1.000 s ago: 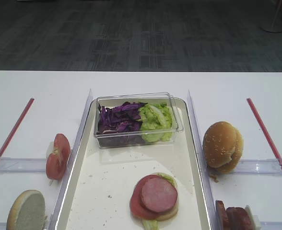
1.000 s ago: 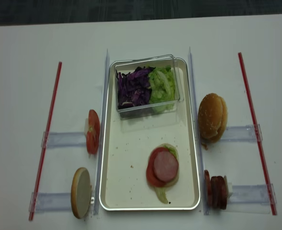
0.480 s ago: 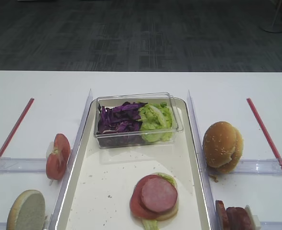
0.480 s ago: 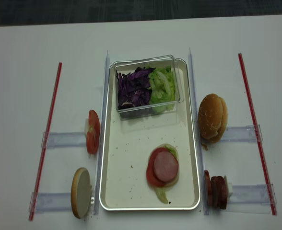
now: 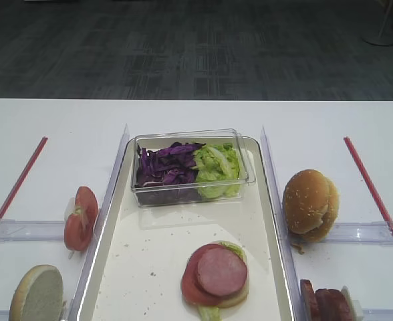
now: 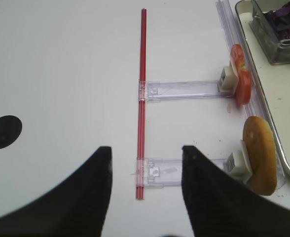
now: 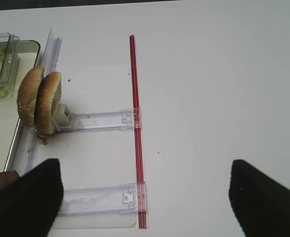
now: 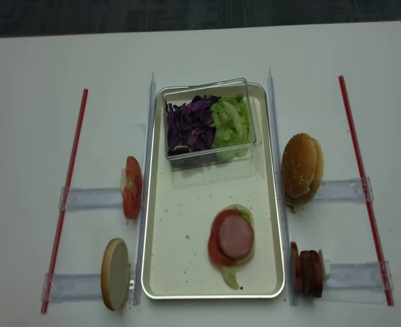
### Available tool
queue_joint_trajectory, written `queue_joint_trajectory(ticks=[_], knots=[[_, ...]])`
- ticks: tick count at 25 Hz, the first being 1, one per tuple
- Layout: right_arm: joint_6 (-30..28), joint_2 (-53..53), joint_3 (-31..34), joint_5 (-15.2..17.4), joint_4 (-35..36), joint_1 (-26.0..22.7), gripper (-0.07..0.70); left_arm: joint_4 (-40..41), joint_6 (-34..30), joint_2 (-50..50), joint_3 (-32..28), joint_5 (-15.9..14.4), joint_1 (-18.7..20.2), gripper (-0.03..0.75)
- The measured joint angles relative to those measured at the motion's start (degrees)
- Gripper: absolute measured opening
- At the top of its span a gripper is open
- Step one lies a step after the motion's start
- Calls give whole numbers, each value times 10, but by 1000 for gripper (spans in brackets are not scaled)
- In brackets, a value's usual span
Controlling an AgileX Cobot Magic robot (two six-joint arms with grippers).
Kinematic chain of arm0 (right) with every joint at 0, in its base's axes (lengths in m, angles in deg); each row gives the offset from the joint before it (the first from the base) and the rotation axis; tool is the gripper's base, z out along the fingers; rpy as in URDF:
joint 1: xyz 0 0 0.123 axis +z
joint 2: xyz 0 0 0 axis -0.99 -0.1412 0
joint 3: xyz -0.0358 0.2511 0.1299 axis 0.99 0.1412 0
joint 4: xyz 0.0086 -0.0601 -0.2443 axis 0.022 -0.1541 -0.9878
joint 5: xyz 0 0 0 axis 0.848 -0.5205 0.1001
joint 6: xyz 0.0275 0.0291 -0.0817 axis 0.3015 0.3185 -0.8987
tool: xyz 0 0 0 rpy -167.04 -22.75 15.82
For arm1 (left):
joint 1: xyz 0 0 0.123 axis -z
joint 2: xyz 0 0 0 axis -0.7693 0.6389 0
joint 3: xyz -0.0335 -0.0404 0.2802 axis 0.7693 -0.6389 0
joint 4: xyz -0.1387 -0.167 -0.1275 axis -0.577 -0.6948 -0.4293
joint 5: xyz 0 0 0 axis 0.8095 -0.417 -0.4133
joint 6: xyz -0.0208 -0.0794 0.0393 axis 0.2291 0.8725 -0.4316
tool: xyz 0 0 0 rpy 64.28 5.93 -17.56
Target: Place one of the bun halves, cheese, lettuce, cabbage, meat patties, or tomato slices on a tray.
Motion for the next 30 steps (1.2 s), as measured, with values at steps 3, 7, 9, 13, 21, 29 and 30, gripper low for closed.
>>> queue_joint_trajectory(ticks=[3, 7, 9, 13, 21, 29, 30], knots=[[0, 0, 0, 0, 0, 0, 692, 0, 0, 0, 0, 0, 0, 302], [0, 0, 0, 0, 0, 0, 692, 0, 0, 0, 0, 0, 0, 302], [4, 0, 0, 0, -4, 0, 692, 0, 0, 0, 0, 0, 0, 302], [9, 0, 0, 0, -7, 0, 692, 0, 0, 0, 0, 0, 0, 302], [11, 0, 0, 0, -8, 0, 692, 0, 0, 0, 0, 0, 0, 302], [11, 0, 0, 0, -9, 0, 692, 0, 0, 0, 0, 0, 0, 302], [11, 0, 0, 0, -9, 0, 692, 0, 0, 0, 0, 0, 0, 302]])
